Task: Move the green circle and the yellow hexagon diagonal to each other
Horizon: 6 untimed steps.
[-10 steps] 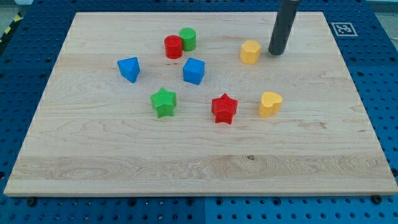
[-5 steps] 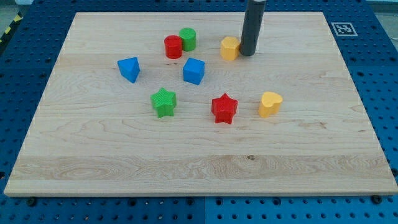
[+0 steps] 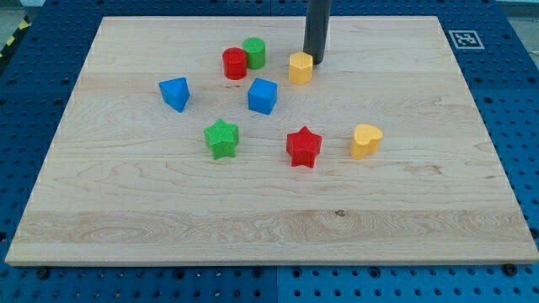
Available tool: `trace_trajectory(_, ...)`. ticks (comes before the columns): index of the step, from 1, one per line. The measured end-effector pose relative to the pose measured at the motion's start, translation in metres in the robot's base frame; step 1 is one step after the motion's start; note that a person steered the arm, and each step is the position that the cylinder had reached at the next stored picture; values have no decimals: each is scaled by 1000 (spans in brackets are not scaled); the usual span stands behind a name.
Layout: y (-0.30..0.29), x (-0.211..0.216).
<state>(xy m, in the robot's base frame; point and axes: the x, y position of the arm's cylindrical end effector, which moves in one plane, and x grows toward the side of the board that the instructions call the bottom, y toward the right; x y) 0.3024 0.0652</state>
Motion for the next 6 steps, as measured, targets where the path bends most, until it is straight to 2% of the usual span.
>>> trace_trajectory(4, -4, 8)
trace_trajectory(5, 45, 15)
trace_trajectory(6, 90, 66)
